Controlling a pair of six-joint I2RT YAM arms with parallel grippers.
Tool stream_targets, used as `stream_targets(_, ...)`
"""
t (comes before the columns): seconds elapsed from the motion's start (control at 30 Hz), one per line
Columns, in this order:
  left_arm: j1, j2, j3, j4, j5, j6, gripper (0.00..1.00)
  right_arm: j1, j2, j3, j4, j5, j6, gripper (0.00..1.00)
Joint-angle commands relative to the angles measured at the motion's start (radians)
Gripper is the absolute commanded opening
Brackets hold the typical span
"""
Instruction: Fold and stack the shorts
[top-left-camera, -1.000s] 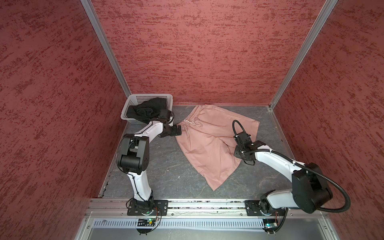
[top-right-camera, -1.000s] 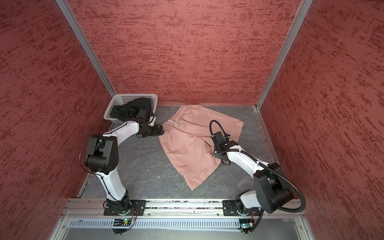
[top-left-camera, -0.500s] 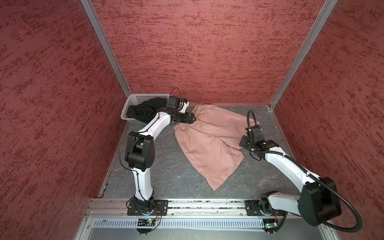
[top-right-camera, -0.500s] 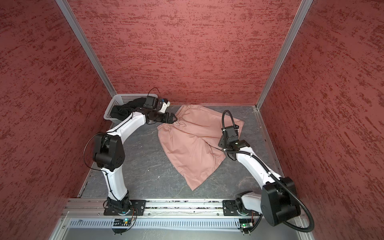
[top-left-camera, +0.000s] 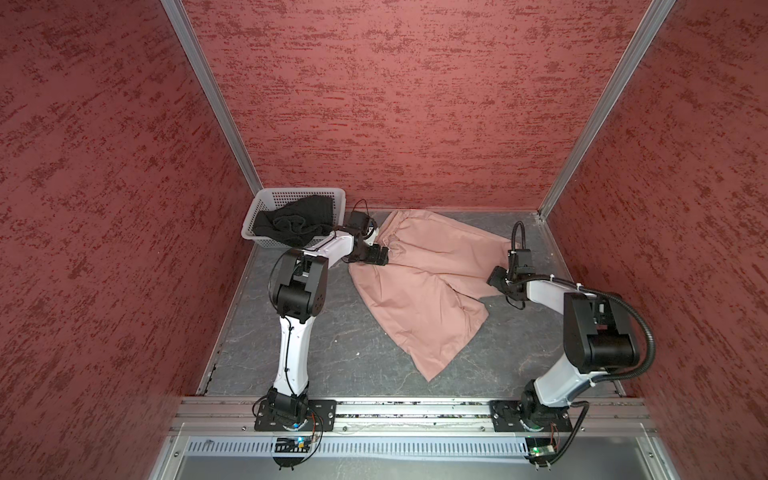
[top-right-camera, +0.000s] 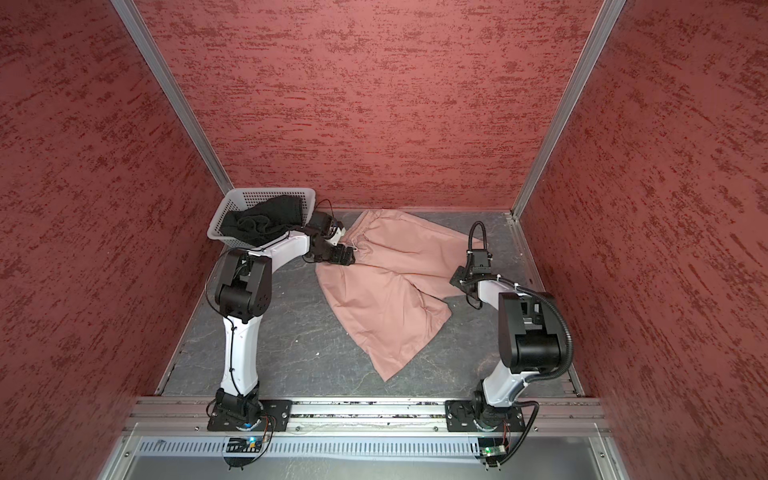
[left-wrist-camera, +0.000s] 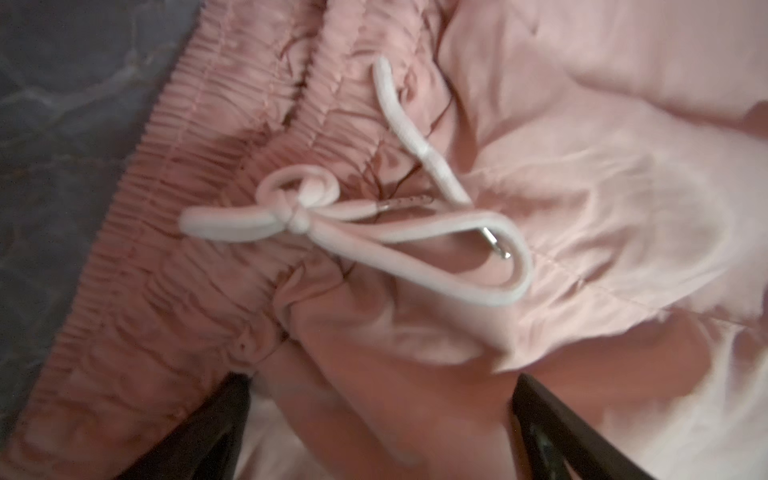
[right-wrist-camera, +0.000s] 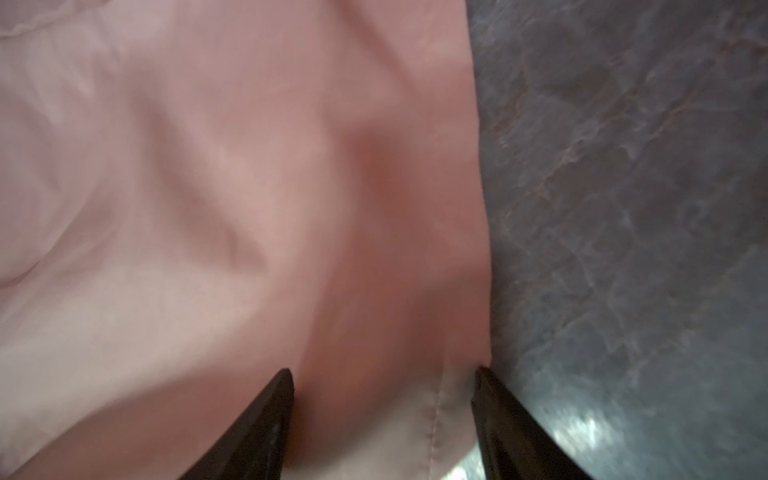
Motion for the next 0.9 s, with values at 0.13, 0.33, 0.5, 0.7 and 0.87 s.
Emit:
stream_targets(0.13,0.021,-0.133,-0.235,0.038,0.055,-0.109,1.00,-0.003,0.190,0.179,0.108,-0.155,0.012,0.71)
stream_targets(0.33,0.005,-0.283,-0.421,0.068,0.092,-0.194,0.99,-0.002,0.344,0.398,0.102,-0.187,0.001,0.71)
stream_targets(0.5,-0.020,-0.428,-0.400,0.075,0.050,-0.189,0.99,-0.002,0.441,0.651,0.066,-0.250,-0.044,0.71)
stream_targets(0.7,-0.018,-0.589,-0.343,0.000,-0.019,-0.185,0.99,0.005,0.377,0.828,-0.110,-0.297,-0.158,0.72)
stream_targets(0.87,0.029,-0.679,-0.397,-0.092,-0.130,-0.193,0.99,0.068,0.111,0.601,-0.246,-0.264,-0.232,0.73)
